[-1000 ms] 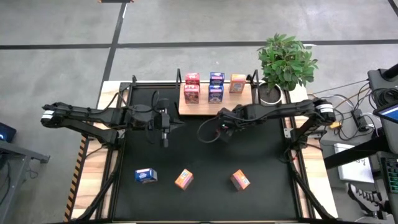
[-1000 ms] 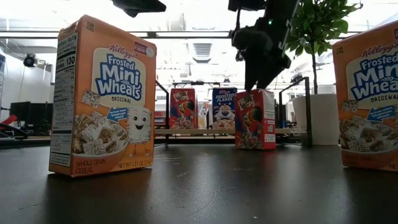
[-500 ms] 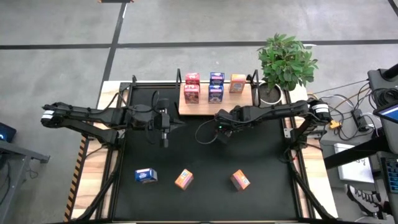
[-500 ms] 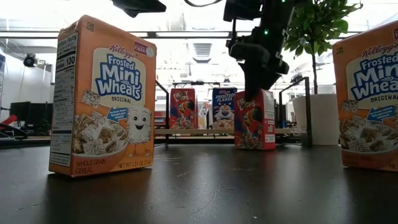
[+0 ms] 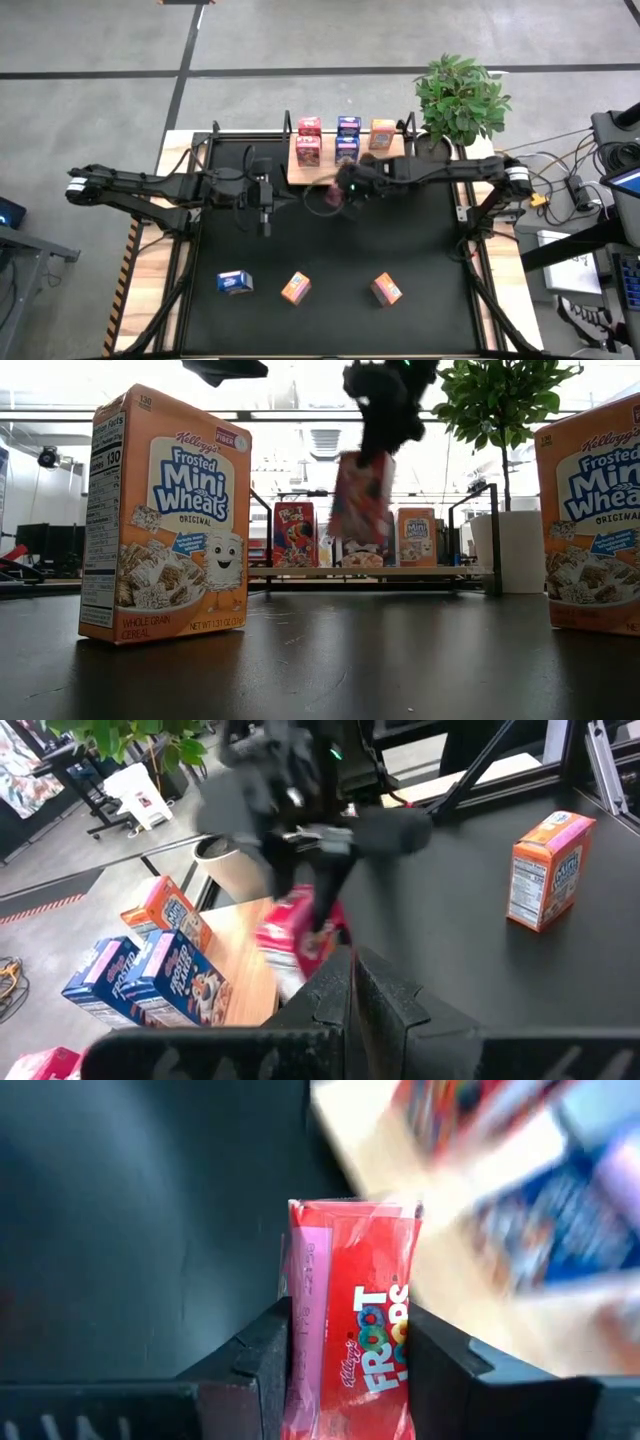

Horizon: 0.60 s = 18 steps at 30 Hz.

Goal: Stack cereal on shelf
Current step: Put the red cereal box aligned with the other red cereal boxes on the shelf

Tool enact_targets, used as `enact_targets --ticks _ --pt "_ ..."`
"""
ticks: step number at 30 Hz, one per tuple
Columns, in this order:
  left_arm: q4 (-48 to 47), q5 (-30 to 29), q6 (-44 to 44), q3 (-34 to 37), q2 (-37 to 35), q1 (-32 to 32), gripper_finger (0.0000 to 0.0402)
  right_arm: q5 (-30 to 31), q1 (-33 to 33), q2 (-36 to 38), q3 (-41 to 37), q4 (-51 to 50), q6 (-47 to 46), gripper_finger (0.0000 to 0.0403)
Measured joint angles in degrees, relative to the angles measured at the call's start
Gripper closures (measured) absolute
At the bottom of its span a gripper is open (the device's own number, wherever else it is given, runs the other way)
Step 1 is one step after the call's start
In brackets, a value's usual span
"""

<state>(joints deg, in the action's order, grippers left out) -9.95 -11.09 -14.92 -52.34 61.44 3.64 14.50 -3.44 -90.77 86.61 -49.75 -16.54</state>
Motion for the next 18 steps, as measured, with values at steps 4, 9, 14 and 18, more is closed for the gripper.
enact_targets --ticks 4,9,14,18 --pt "0.8 0.0 -0.6 0.0 -0.4 0.0 0.0401 -1.9 -2.6 -1.3 4.9 3.4 11.2 0.0259" --pt "1.7 -0.1 -1.5 0.0 -2.3 0.0 0.0401 -10.2 -7.0 -5.4 8.7 6.6 23.9 0.0259" --pt "1.9 -0.1 -1.2 0.0 -4.5 0.0 0.0401 -11.5 -10.6 -11.1 12.6 6.8 31.9 0.0259" --pt "1.9 -0.1 -1.1 0.0 -5.0 0.0 0.0401 -11.8 -12.1 -14.6 14.5 6.4 35.6 0.0259"
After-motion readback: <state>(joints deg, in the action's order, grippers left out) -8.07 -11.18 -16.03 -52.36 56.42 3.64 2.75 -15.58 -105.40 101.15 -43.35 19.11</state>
